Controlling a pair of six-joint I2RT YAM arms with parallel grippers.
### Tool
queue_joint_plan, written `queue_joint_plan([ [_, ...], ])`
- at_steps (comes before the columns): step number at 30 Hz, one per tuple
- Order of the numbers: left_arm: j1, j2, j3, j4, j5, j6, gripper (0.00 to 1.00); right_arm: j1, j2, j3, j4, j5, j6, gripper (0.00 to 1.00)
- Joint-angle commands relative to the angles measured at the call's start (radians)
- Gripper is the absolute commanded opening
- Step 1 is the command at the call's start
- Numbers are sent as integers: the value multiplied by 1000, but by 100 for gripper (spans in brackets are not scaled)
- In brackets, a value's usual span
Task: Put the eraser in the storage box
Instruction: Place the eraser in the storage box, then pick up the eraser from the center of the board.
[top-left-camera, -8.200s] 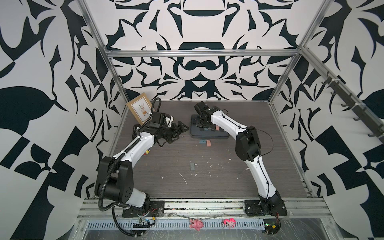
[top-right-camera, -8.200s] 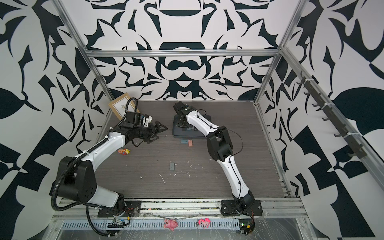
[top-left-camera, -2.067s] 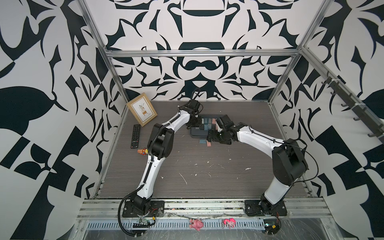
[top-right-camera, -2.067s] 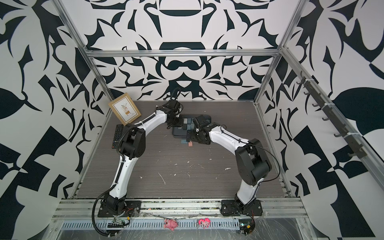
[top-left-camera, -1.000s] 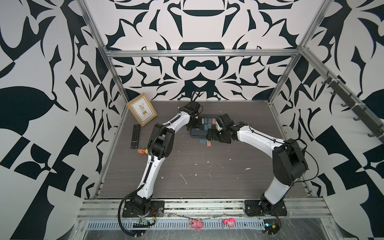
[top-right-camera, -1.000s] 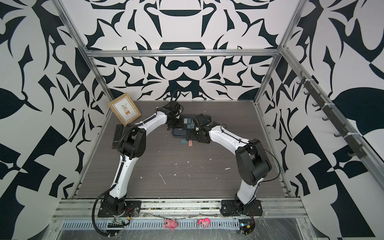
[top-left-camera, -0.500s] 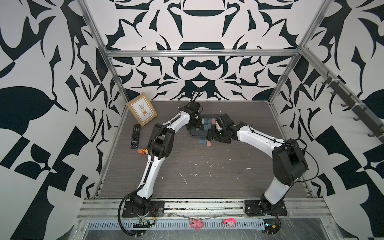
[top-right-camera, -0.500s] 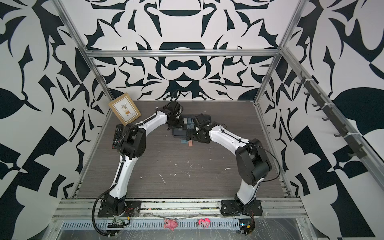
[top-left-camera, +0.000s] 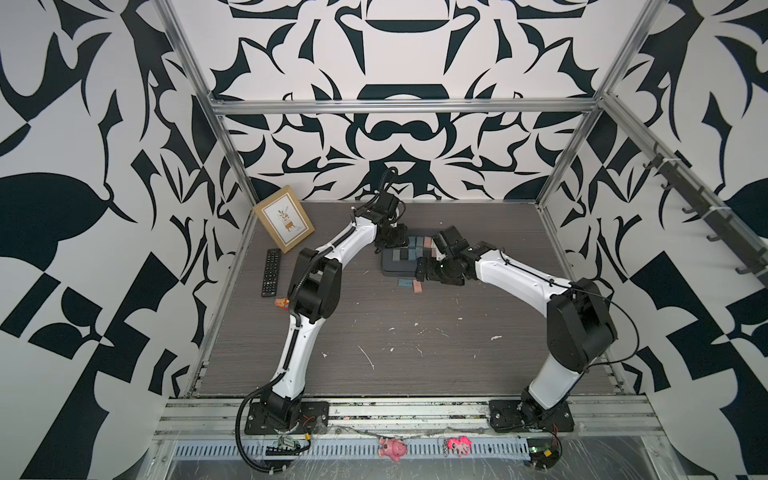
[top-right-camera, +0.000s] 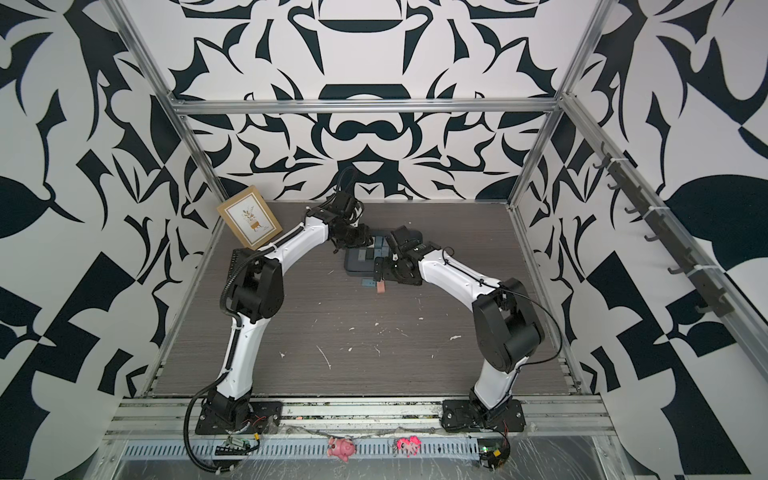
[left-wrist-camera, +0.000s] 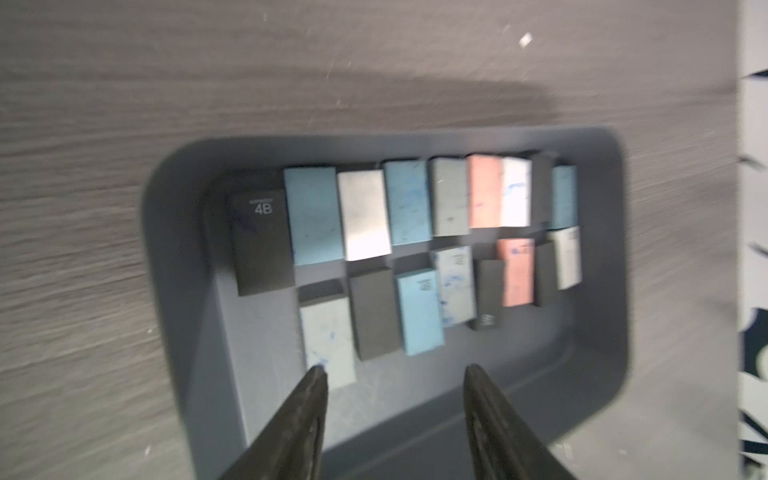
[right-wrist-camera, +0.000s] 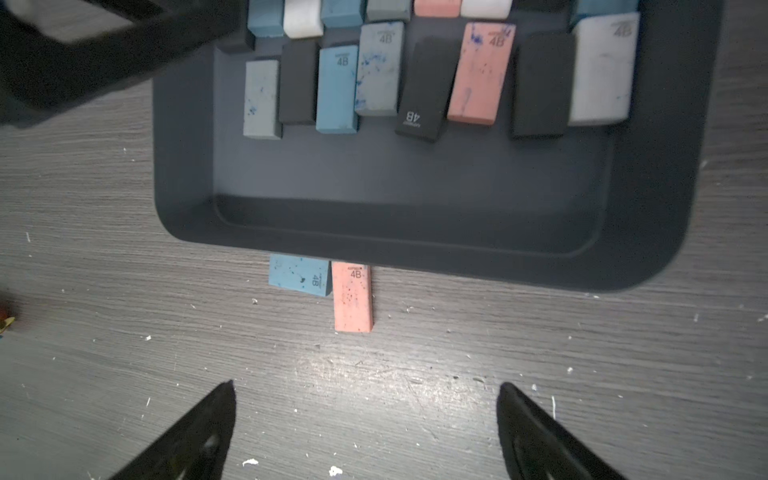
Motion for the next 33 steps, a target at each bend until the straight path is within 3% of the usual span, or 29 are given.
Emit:
queue_joint_plan([
  [1,6,-81,-13,-22,25,-14,61,-7,-63,58,-37,41,-32,96],
  [6,16,-190,-58,-32,40,-16,71,-21,-73,108,-89,70,-73,93],
  [9,26,-274,-121,-31,46,-17,84,-22,-65,139,-112,85,-97,90],
  [11,37,-332,-174,-28,59,-22,100,-23,-48,166,-134,97,-111,89],
  [17,103,-541,-434,44,151,-74,99,-14,28,215,-198,149,-148,81],
  [24,171,-761,-822,242,301,-198,99,74,129,203,-194,168,-154,78],
  [29,171,-844,-1019,392,337,-306,99,154,203,202,-182,177,-131,76],
  [33,171,-858,-1082,422,353,-333,99,169,259,195,-162,166,-107,76],
])
